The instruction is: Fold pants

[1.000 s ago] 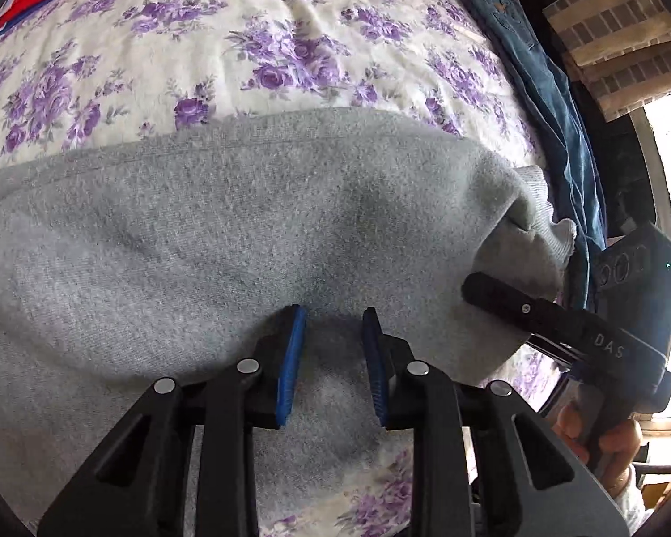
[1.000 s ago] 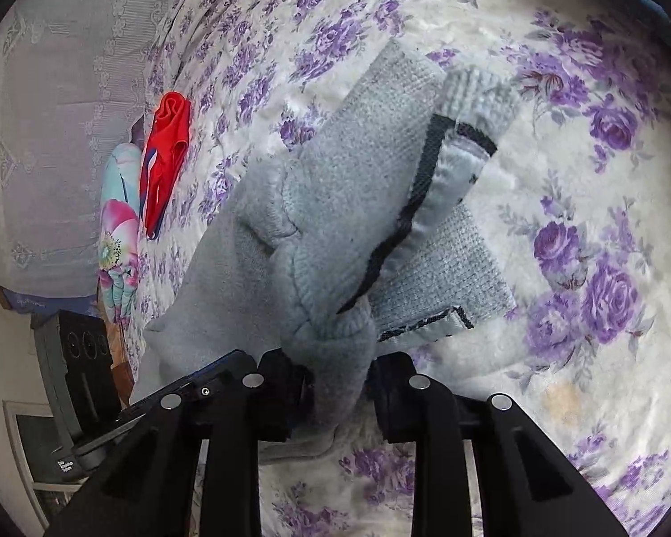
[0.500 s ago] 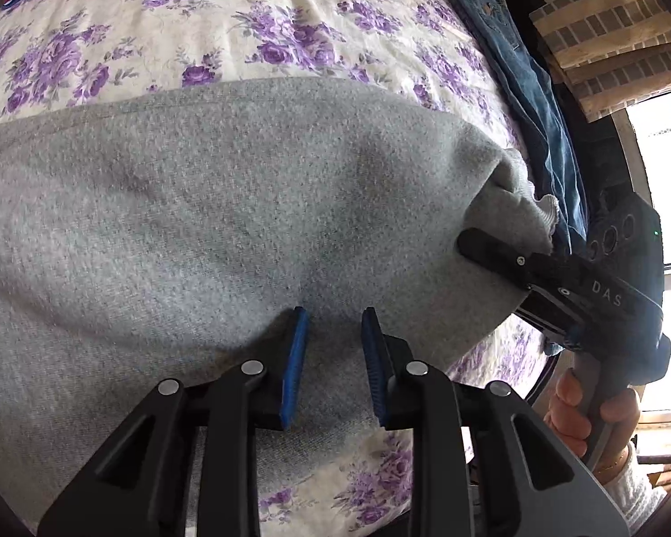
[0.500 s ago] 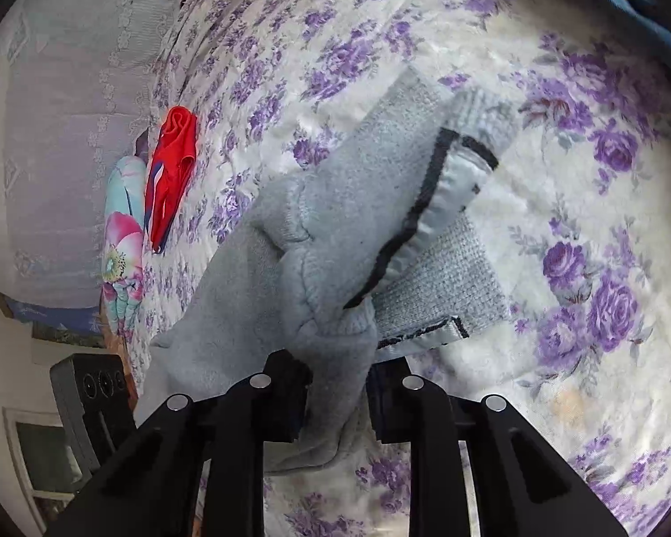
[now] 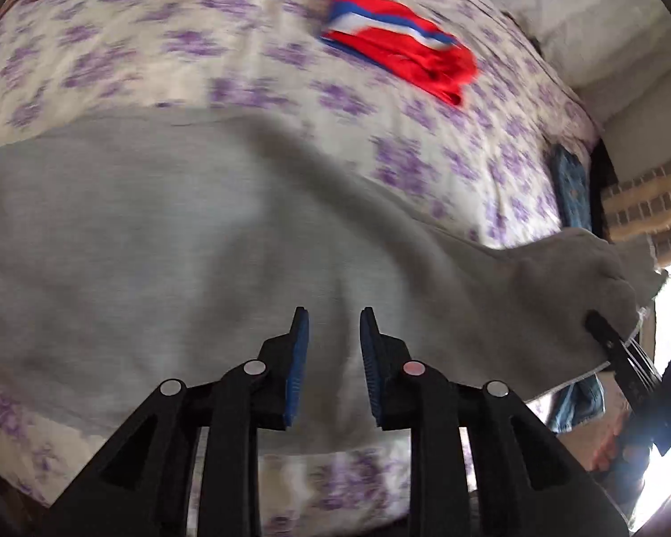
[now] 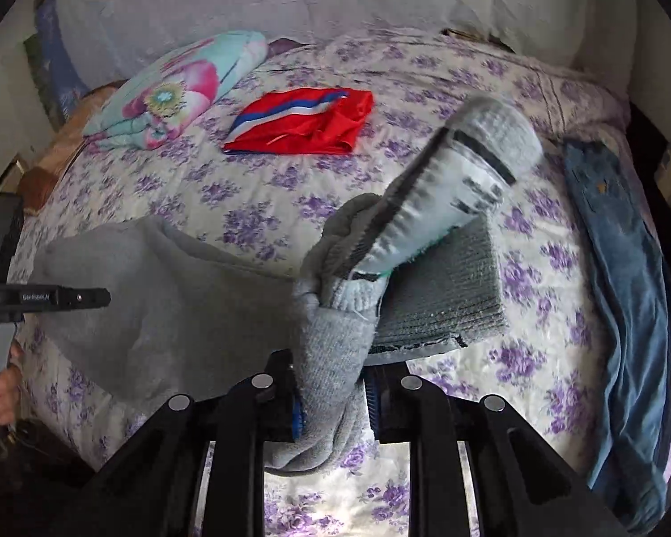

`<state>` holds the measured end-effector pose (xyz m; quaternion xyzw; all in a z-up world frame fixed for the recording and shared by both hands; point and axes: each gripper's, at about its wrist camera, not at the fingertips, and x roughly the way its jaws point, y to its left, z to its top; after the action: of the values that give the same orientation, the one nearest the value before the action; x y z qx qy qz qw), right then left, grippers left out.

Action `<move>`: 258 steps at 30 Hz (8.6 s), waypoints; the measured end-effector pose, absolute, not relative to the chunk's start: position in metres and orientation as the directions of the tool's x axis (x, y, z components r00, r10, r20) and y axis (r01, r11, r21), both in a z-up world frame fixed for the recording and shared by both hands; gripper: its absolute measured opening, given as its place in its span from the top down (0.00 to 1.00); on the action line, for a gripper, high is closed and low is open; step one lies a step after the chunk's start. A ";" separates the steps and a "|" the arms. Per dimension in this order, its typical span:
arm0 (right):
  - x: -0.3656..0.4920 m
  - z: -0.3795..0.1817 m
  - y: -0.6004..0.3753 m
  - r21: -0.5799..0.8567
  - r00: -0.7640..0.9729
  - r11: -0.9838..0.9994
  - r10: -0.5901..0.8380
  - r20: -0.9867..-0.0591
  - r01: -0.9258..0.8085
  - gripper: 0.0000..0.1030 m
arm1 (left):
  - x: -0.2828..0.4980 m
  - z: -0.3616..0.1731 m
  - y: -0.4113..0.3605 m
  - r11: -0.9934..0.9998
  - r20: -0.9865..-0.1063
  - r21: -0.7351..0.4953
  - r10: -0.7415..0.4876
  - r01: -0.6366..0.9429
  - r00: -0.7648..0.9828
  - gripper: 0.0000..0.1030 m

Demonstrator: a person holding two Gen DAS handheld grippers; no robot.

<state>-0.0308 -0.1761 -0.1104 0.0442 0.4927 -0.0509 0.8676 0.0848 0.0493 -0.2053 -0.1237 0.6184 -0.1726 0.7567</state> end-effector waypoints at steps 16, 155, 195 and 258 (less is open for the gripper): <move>0.026 -0.196 0.006 -0.116 0.337 0.911 0.027 -0.941 -0.396 0.46 | 0.105 -0.249 0.154 0.895 -0.885 -0.438 -0.412 -0.086 0.217 0.82; 0.007 -0.110 -0.137 0.386 0.398 0.921 0.377 -0.836 -0.063 0.96 | 0.041 -0.130 -0.002 0.761 -0.781 -0.461 -0.592 0.456 0.198 0.06; 0.194 -0.224 -0.011 0.055 0.085 0.959 0.082 -0.993 -0.280 0.92 | 0.006 -0.238 0.002 0.858 -0.877 -0.434 -0.472 0.274 0.090 0.56; 0.104 -0.121 -0.210 0.601 0.527 0.783 0.449 -0.722 0.157 0.52 | 0.196 -0.144 -0.002 0.728 -0.734 -0.620 -0.670 0.291 0.111 0.65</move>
<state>0.1036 -0.2101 -0.1211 0.3166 0.4782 0.0897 0.8143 0.1960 -0.0016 -0.1444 -0.1634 0.5792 -0.3303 0.7271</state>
